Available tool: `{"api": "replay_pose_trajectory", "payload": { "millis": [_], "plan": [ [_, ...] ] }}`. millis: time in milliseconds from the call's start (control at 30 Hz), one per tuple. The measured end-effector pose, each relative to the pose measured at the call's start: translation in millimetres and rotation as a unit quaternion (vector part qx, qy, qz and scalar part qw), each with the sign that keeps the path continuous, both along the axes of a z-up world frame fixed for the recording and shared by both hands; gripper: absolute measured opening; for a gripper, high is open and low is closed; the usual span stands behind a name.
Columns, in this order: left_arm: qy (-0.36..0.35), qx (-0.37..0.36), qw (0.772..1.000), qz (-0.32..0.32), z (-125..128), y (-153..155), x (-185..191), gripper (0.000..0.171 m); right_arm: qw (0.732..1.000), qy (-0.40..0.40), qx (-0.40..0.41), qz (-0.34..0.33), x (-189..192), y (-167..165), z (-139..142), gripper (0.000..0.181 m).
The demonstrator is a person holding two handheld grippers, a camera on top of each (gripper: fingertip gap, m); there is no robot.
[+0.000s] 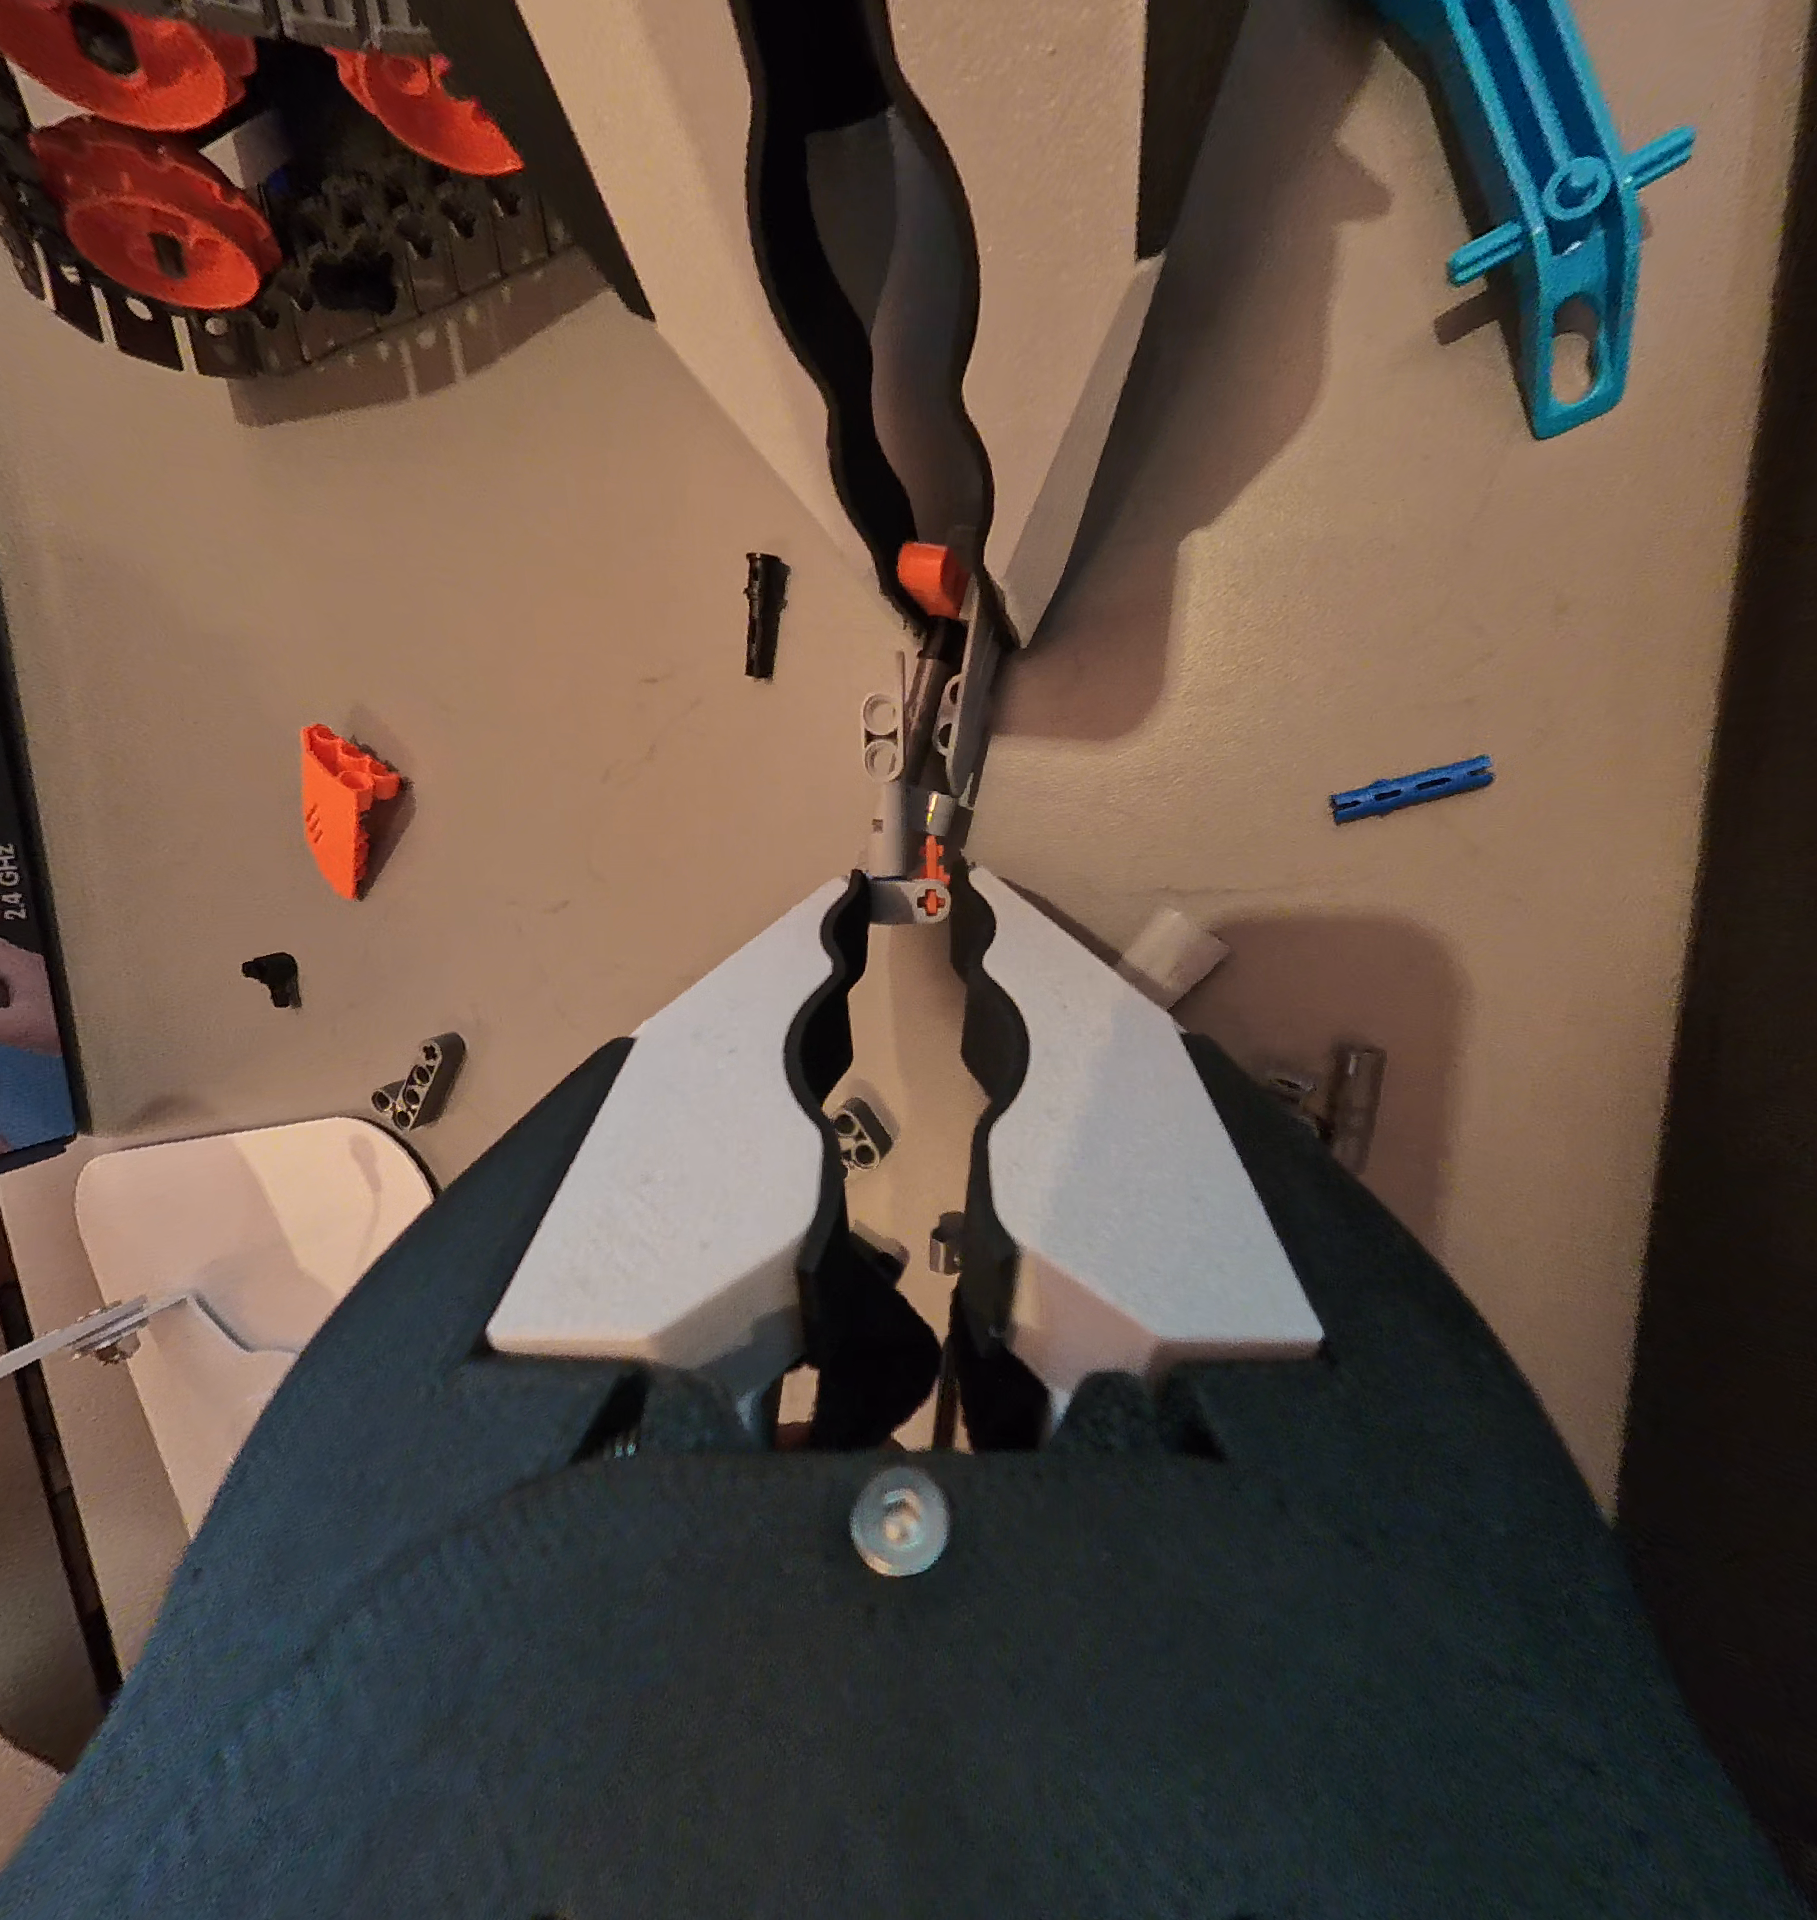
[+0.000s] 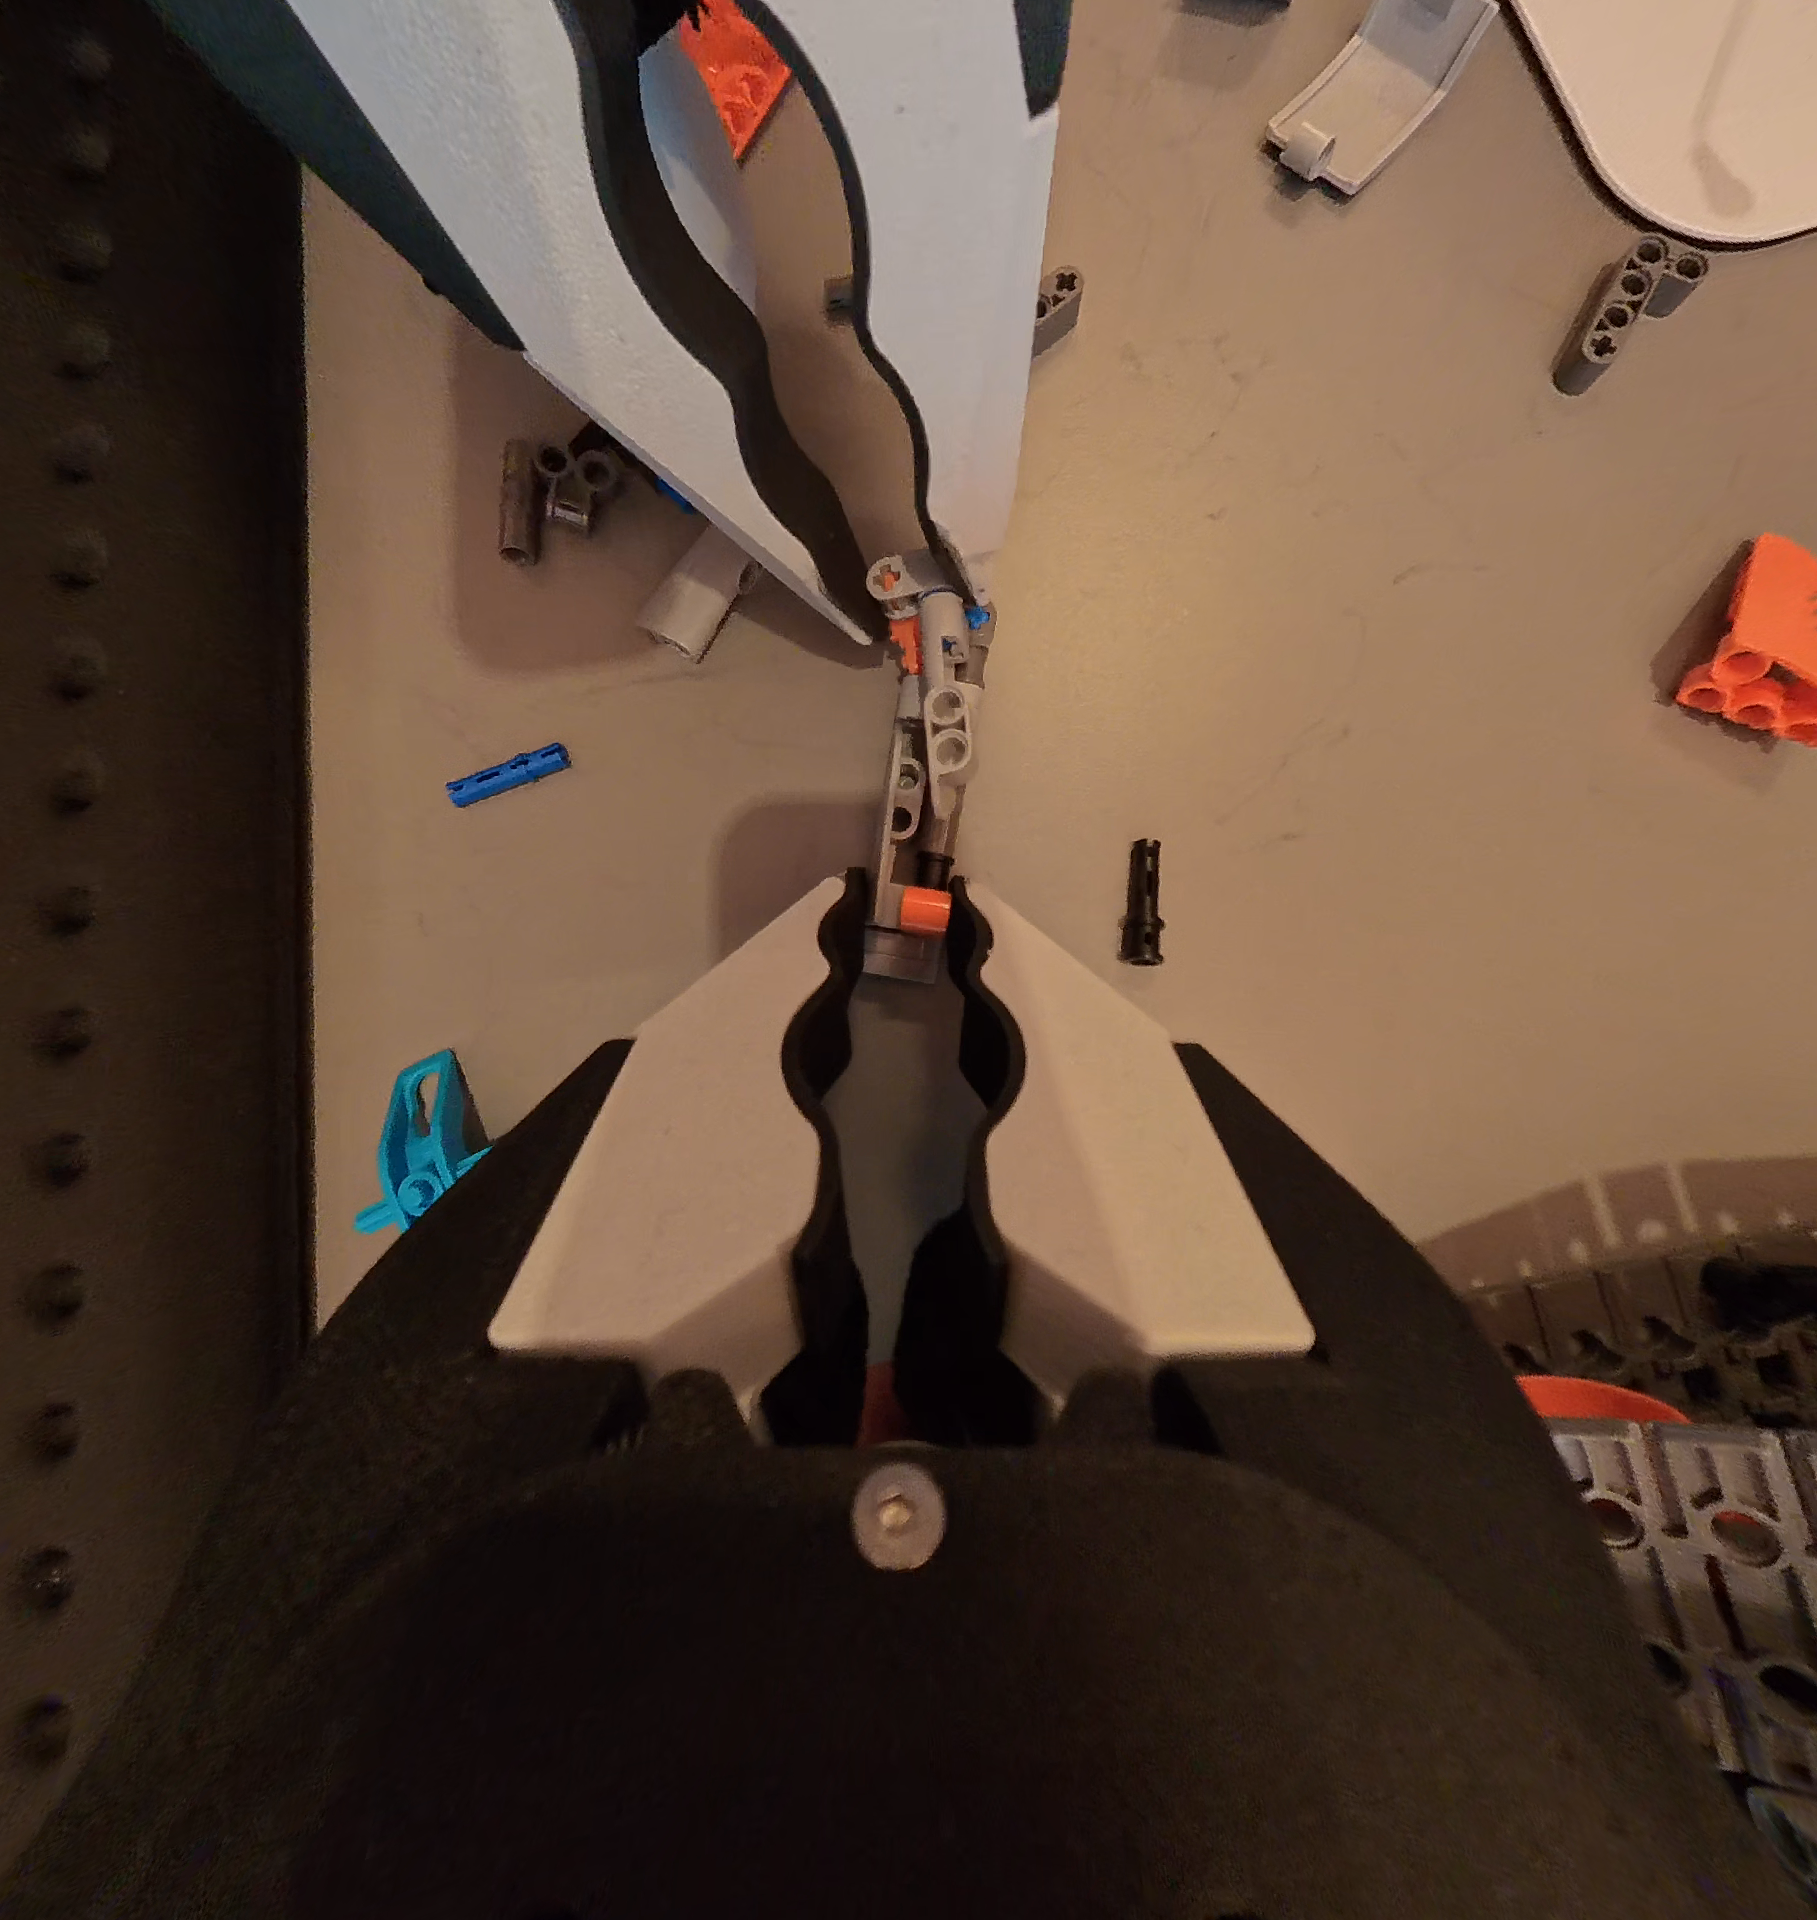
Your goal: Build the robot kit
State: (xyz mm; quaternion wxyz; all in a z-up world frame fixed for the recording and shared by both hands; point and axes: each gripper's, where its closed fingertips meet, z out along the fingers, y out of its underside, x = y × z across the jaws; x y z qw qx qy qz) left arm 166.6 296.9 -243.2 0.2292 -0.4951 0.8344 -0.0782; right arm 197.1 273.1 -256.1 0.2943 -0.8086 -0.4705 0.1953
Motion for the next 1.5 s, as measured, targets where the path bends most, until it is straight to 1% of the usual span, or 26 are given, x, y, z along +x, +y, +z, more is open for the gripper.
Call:
{"api": "replay_pose_trajectory", "payload": {
  "millis": [200,300,433,733,1000,1167,1300,1433,1500],
  "plan": [
    [-0.008,-0.019,1.0,0.006,-0.2,4.8,4.1,0.014,1.0,-0.005,0.006,-0.002,0.8,1.5,-0.1,0.012],
    [-0.004,-0.037,0.999,0.003,-0.7,5.1,4.3,0.014,1.0,-0.006,0.007,-0.003,1.1,1.8,-0.1,0.012],
    [-0.005,-0.041,0.999,-0.004,-0.4,5.5,5.6,0.014,1.0,-0.008,0.008,-0.003,1.4,2.2,-0.1,0.012],
    [-0.013,-0.039,0.998,-0.04,-0.9,3.8,5.0,0.014,1.0,-0.007,0.008,-0.007,3.3,3.5,-0.1,0.012],
    [-0.007,-0.023,0.999,-0.042,-1.0,2.8,4.1,0.014,1.0,0.0,0.002,-0.009,3.0,3.8,-0.2,0.012],
    [-0.009,-0.019,0.999,-0.036,-1.2,5.0,4.6,0.014,1.0,-0.01,0.022,-0.012,4.3,6.8,0.2,0.012],
    [-0.003,-0.019,0.999,-0.041,-7.1,2.7,5.7,0.014,0.999,0.006,0.042,-0.016,1.9,10.7,10.6,0.023],
    [-0.014,-0.024,0.999,-0.039,-1.5,2.9,9.3,0.014,0.997,0.012,0.074,-0.02,-1.0,17.8,16.5,0.02],
    [-0.02,-0.038,0.998,-0.043,1.3,-1.6,11.0,0.014,0.996,0.009,0.092,-0.019,-3.2,20.8,18.4,0.02]
  ]
}}
